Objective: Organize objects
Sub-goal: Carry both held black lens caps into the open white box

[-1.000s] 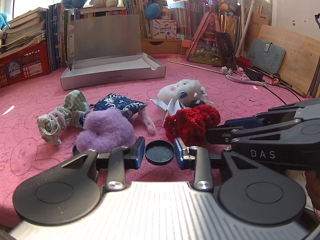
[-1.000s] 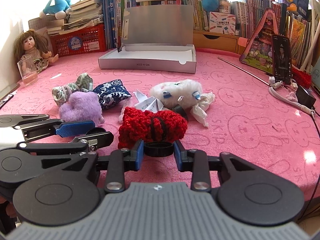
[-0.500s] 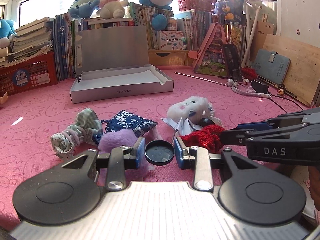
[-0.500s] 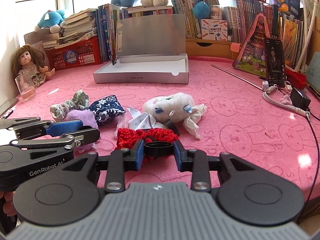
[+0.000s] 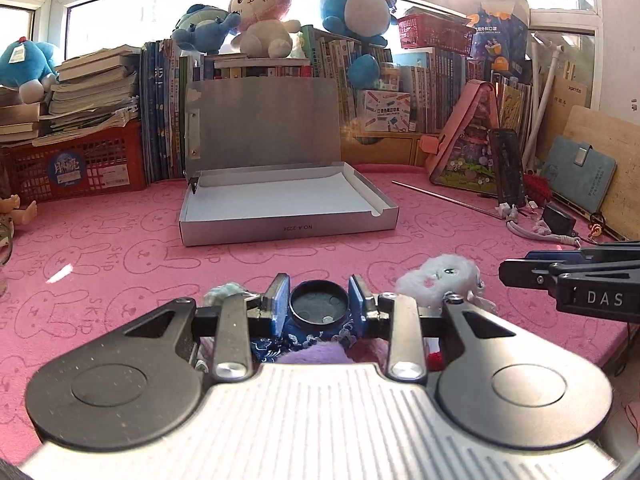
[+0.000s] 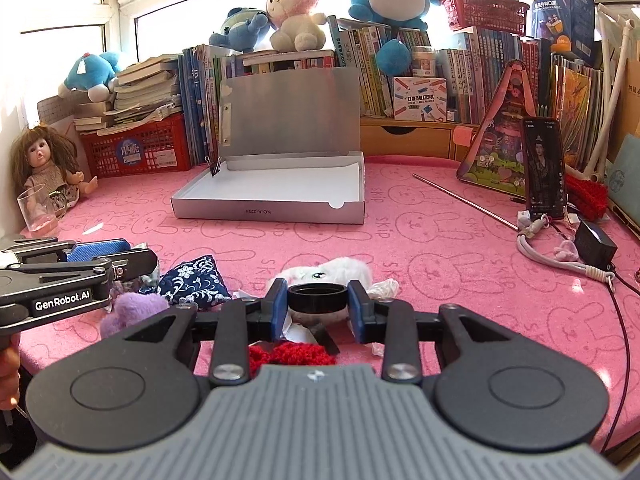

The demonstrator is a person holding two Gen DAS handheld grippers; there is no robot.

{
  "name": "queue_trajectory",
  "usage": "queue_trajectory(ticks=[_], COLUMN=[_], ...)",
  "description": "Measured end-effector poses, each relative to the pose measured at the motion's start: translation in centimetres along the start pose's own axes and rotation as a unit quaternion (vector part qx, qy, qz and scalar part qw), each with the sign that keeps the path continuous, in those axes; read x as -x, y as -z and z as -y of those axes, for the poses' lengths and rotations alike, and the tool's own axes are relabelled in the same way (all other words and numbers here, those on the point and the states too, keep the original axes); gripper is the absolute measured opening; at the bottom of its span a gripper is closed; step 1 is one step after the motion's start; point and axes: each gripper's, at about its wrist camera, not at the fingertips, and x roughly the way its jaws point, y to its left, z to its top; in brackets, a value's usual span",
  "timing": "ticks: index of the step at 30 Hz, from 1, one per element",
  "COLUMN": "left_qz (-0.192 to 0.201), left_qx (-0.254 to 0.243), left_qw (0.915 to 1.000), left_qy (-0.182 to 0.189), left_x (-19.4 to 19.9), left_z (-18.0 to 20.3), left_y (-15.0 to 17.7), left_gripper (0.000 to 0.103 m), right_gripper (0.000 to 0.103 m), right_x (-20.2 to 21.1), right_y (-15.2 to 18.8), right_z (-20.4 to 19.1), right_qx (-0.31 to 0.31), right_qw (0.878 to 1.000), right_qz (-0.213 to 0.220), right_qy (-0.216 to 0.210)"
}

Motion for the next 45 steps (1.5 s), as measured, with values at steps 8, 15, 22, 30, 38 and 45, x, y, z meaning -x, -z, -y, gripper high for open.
queue_trajectory(ticks=[8,15,22,30,38,45], left_qz=[0.007,0.007,0.014,-0.008,-0.074,-0.119], left_qx=[0.012,0.012,0.006,0.026,0.06,0.071], left_qw=[0.9999,0.9999,0.9997,0.9991,0.9938,0.9874], left_qy=[0.001,-0.002,-0.021,-0.034,-0.058,-0.077], left_x=[-2.6,-6.4,-11.0,-20.1,-30.6,-35.4], left_z=[-2.1,-3.9,-6.2,-8.3,-10.4,-11.3], left_y=[-3.6,-8.6,-13.9,-15.7,-15.5,-13.4], left_gripper=[0.037,0.037,0.037,0.037,0.037,0.037], right_gripper=[0.036,0.036,0.036,0.036,0.036,0.036], right_x=[-2.6,-6.3,-10.6,-19.4,-29.2,-34.1], right_y=[-3.1,-7.8,-13.6,-16.5,-16.8,-14.5], right_z=[1.0,1.7,3.3,4.7,6.0,5.2], right_qx=[-0.011,-0.002,-0.02,-0.067,-0.129,-0.126], right_qw=[1.0,1.0,0.999,0.997,0.987,0.984], right_qz=[0.015,0.02,0.023,-0.026,-0.071,-0.111], right_qy=[-0.006,-0.016,-0.026,-0.032,-0.06,-0.058])
